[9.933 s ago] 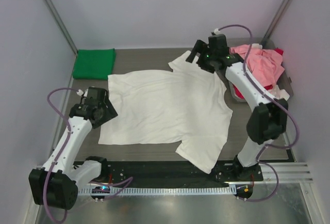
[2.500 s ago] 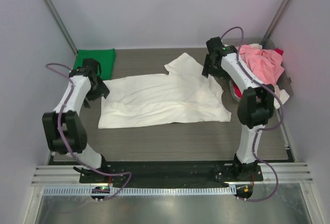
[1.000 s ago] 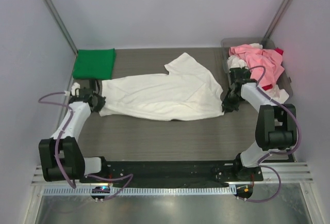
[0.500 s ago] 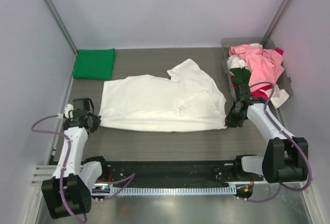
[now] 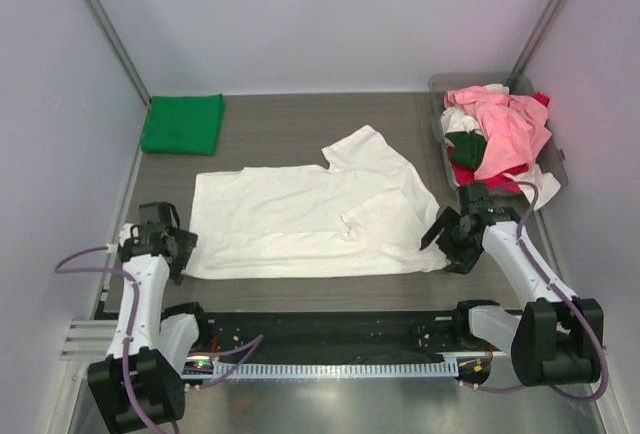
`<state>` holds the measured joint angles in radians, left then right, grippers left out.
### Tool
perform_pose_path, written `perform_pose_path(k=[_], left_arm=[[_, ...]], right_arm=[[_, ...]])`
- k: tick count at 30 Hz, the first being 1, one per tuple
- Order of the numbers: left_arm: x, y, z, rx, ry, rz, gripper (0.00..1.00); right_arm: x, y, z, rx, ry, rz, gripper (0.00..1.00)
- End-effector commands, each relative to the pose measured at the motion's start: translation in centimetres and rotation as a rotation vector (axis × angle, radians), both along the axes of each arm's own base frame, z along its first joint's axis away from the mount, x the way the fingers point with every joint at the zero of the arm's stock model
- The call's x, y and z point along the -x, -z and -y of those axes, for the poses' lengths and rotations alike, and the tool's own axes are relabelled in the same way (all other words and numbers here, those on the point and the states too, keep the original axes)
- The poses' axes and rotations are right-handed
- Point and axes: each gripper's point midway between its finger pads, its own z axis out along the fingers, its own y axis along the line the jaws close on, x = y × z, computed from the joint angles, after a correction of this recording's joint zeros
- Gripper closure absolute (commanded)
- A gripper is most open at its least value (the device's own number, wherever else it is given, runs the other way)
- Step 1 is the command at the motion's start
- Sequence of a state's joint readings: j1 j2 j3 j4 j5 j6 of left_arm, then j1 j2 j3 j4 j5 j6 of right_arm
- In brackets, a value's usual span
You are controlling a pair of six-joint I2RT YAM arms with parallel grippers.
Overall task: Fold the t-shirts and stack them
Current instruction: Fold the tshirt
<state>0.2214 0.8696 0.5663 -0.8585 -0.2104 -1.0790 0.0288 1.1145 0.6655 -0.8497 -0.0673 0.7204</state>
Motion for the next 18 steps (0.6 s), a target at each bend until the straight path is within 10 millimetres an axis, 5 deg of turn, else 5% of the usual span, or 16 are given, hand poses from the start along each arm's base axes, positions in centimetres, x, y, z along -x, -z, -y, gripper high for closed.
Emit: perform_pose_path(k=[1, 4, 8, 10, 11, 13, 16, 18], left_arm=[[0.4, -2.6, -0.9, -0.011, -0.09, 0.029, 0.19], [-0.3, -5.7, -1.1, -0.03, -0.047, 0.104, 0.03], [-3.0, -9.3, -0.1, -0.05, 0.141, 0.249, 0.0], [-3.8, -10.7, 0.7, -0.043, 0.248, 0.276, 0.0], [-3.9, -11.0, 0.6, -0.056, 0.277, 0.265, 0.0], [-3.5, -10.9, 0.1, -0.096, 0.358, 0.188, 0.0], [-3.2, -10.2, -0.1, -0.108, 0.433, 0.106, 0.0], [-3.6, -9.6, 0.6, -0.078, 0.485, 0.106, 0.0]], right_arm=[[1.0, -1.2, -0.8, -0.057, 0.027, 0.021, 0.19], [0.3, -4.0, -0.9, -0.066, 0.02, 0.126, 0.19], [-2.7, -8.4, -1.3, -0.056, -0.063, 0.294, 0.2], [-4.6, -9.0, -2.2, -0.022, -0.164, 0.306, 0.19], [-6.4, -11.0, -2.7, -0.001, -0.202, 0.354, 0.19], [-8.6, -11.7, -4.1, 0.078, -0.308, 0.351, 0.19], [-16.3, -12.9, -5.7, 0.178, -0.375, 0.355, 0.2], [-19.7, -13.2, -6.3, 0.201, -0.398, 0.368, 0.2]])
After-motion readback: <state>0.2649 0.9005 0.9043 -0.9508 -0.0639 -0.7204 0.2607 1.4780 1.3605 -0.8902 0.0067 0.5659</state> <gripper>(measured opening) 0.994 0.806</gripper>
